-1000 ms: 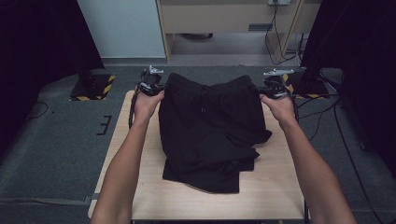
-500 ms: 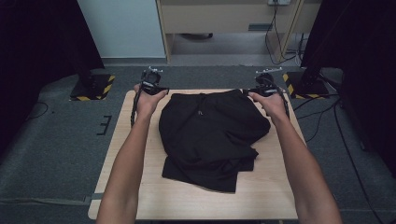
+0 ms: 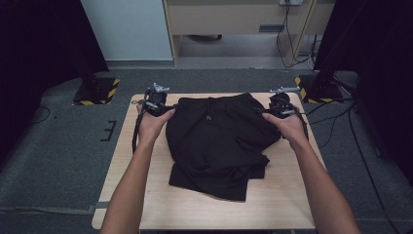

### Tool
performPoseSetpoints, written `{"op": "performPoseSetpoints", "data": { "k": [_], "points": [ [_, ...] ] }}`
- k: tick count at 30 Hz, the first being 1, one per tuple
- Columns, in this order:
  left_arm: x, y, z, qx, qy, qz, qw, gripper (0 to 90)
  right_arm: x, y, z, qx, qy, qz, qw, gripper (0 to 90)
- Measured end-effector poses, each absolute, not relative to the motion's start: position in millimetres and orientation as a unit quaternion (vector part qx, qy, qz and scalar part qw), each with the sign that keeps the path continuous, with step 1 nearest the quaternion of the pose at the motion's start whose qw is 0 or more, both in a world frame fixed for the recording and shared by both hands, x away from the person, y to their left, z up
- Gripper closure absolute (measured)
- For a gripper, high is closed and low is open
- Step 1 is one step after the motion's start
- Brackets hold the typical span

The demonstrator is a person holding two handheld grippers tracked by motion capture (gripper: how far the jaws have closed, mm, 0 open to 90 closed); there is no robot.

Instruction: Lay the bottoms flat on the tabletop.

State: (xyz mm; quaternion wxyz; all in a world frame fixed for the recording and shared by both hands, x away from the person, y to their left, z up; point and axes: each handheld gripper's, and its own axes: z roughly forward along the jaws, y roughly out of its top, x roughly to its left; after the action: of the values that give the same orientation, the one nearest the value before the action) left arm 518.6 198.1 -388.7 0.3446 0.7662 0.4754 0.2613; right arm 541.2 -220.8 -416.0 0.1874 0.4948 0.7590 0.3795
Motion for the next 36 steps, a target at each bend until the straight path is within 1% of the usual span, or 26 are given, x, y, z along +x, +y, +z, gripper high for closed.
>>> {"op": "performPoseSetpoints", "data": {
  "k": [2, 5, 12, 13, 18, 19, 20, 21, 22, 24, 25, 26, 27, 31, 36],
  "points": [
    [512.6, 195.6, -388.9, 0.768, 0.471, 0.262, 0.346, 42.7, 538.0, -221.9, -416.6, 0.493, 0.760, 0.379, 0.187, 27.3],
    [497.8, 190.4, -390.9, 0.765, 0.466, 0.256, 0.364, 42.1, 521.5, -225.4, -422.6, 0.490, 0.761, 0.383, 0.181, 28.3],
    [481.0, 184.1, -397.3, 0.768, 0.456, 0.252, 0.373, 40.5, 502.9, -227.3, -429.0, 0.480, 0.766, 0.389, 0.177, 29.6],
    [475.4, 182.3, -401.8, 0.771, 0.452, 0.248, 0.375, 40.4, 495.1, -228.0, -430.5, 0.476, 0.764, 0.399, 0.172, 32.0],
    [461.0, 179.5, -411.3, 0.773, 0.445, 0.242, 0.382, 39.8, 481.8, -227.9, -435.3, 0.466, 0.767, 0.407, 0.169, 35.7],
    [455.0, 178.1, -414.9, 0.776, 0.441, 0.238, 0.383, 39.8, 478.0, -227.3, -437.1, 0.463, 0.768, 0.408, 0.169, 37.4],
    [448.8, 176.9, -418.8, 0.780, 0.437, 0.234, 0.384, 39.1, 470.5, -226.0, -441.4, 0.455, 0.775, 0.405, 0.167, 42.2],
    [448.8, 176.9, -418.8, 0.780, 0.437, 0.234, 0.384, 38.8, 470.5, -226.0, -441.4, 0.455, 0.775, 0.405, 0.167, 42.2],
    [443.6, 175.7, -422.5, 0.784, 0.432, 0.226, 0.385, 38.3, 464.0, -224.6, -445.7, 0.449, 0.781, 0.402, 0.164, 45.5],
    [434.4, 173.4, -428.3, 0.792, 0.421, 0.223, 0.381, 38.1, 461.4, -224.1, -447.3, 0.447, 0.782, 0.403, 0.162, 46.7],
    [430.1, 172.8, -431.1, 0.795, 0.418, 0.218, 0.382, 36.8, 453.8, -222.1, -450.8, 0.440, 0.786, 0.405, 0.158, 49.9],
    [426.8, 172.7, -432.8, 0.797, 0.416, 0.214, 0.383, 36.8, 453.8, -222.1, -450.8, 0.440, 0.786, 0.405, 0.158, 49.9],
    [421.3, 172.8, -435.6, 0.796, 0.414, 0.211, 0.389, 36.4, 447.6, -220.3, -453.2, 0.436, 0.787, 0.409, 0.152, 52.9],
    [402.5, 176.7, -448.5, 0.790, 0.420, 0.206, 0.397, 35.6, 438.1, -218.3, -459.2, 0.430, 0.788, 0.416, 0.144, 55.4],
    [389.9, 180.2, -461.4, 0.788, 0.424, 0.206, 0.397, 34.6, 431.3, -219.2, -467.3, 0.435, 0.782, 0.422, 0.141, 57.7]
  ]
}}
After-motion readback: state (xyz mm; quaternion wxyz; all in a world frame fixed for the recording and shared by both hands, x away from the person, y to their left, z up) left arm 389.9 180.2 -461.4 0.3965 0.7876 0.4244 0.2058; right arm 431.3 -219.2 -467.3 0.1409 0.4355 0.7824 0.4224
